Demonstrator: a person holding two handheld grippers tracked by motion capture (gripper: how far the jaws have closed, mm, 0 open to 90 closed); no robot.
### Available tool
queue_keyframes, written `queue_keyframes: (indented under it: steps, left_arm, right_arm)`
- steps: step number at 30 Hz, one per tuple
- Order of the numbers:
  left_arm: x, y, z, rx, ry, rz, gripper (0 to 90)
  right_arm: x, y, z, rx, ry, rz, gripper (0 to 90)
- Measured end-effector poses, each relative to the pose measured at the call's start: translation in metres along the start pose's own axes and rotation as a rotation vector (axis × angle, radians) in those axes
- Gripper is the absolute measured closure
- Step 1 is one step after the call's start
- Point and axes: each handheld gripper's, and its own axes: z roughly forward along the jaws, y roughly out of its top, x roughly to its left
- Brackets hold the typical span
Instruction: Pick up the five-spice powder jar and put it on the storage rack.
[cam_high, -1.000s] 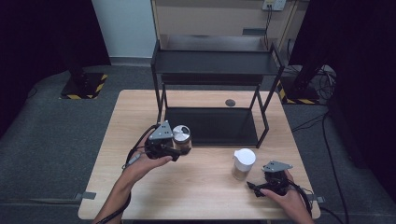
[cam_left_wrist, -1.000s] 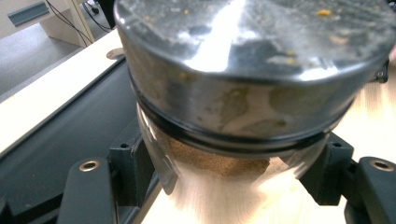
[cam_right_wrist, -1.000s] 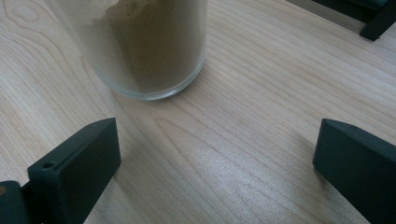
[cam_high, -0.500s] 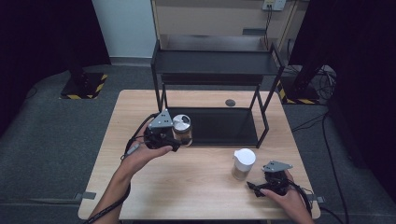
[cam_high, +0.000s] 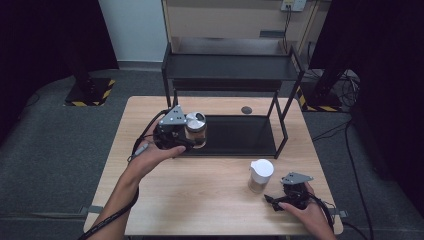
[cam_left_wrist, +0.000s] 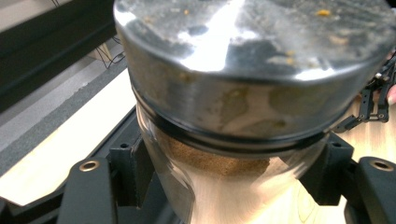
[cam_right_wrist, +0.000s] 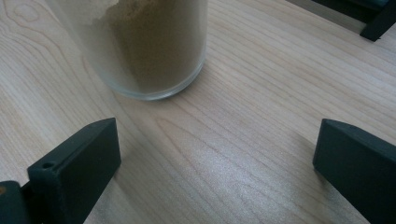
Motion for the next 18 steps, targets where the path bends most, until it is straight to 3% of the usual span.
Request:
queue_keyframes:
  steps: [18]
  left_arm:
    - [0.011, 0.040, -0.006, -0.022, 0.003, 0.005, 29.7]
  right_arm:
    - [0.000, 0.000, 0.000, -0.001, 0.000, -0.001, 1.5]
